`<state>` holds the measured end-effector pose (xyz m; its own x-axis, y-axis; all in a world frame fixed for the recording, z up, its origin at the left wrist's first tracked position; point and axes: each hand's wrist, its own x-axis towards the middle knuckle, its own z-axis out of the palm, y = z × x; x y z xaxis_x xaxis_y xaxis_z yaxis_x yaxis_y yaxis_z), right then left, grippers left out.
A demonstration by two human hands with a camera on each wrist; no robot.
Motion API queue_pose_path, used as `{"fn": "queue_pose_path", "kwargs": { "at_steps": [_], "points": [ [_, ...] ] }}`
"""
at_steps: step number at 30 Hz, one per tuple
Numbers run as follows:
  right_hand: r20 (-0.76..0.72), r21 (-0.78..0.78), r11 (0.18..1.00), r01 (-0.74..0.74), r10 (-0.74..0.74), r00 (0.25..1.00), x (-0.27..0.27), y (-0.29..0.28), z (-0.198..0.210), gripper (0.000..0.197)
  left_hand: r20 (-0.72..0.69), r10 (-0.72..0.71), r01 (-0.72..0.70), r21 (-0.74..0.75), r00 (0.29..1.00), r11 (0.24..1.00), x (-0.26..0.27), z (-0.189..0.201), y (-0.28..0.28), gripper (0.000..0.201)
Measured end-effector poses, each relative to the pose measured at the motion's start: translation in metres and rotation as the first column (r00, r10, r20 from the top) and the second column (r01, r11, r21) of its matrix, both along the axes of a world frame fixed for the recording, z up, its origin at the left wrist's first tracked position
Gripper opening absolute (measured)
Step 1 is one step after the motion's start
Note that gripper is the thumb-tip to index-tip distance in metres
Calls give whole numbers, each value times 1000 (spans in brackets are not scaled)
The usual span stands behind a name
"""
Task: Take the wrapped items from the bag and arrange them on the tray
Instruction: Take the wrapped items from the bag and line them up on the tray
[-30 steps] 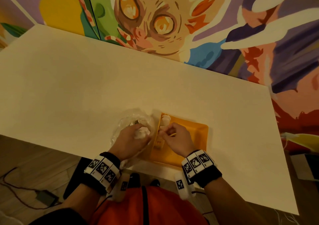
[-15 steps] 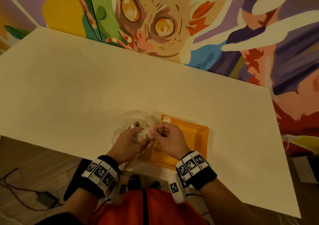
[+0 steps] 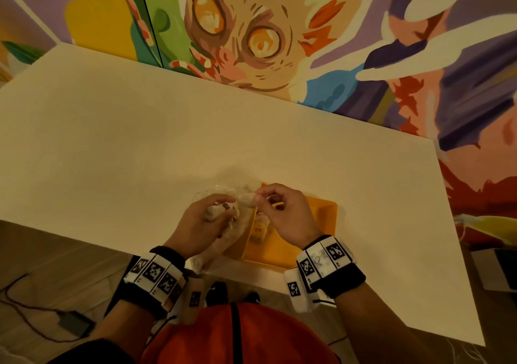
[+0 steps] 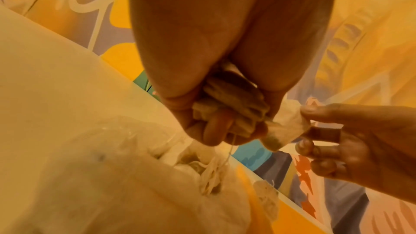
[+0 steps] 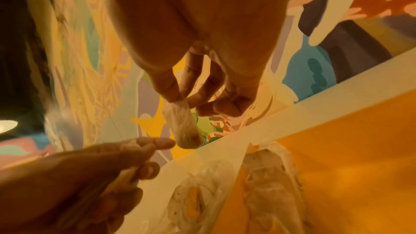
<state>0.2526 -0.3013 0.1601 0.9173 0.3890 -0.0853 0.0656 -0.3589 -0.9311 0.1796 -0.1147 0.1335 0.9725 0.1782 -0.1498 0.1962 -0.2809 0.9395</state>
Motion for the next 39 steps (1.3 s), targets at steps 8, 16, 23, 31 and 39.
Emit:
{"fn": "queue_pose_path", "kwargs": {
  "at_steps": [8, 16, 23, 31, 39],
  "points": [
    [85, -76, 992, -99, 105, 991, -6, -1, -3, 11, 11, -86, 84, 136, 996, 987, 9, 3, -7, 8],
    [-10, -157, 981, -112, 111, 994, -13, -6, -22, 13, 29, -30, 30, -7, 999, 1000, 8, -1, -12, 9],
    [-91, -241, 969, -59, 38, 995, -9, -18, -31, 5, -46, -68, 75, 194, 997, 978, 4, -9, -15, 6],
    [-260, -506, 842, -188, 59, 964, -10, -31, -53, 10, -300, -115, 241, 425, 947, 872, 7, -17, -28, 25],
    [-322, -654, 706, -271, 65, 945, -5, -14, -68, 9, -442, -110, 346, 500, 890, 794, 15, -46, -41, 22]
  ]
}}
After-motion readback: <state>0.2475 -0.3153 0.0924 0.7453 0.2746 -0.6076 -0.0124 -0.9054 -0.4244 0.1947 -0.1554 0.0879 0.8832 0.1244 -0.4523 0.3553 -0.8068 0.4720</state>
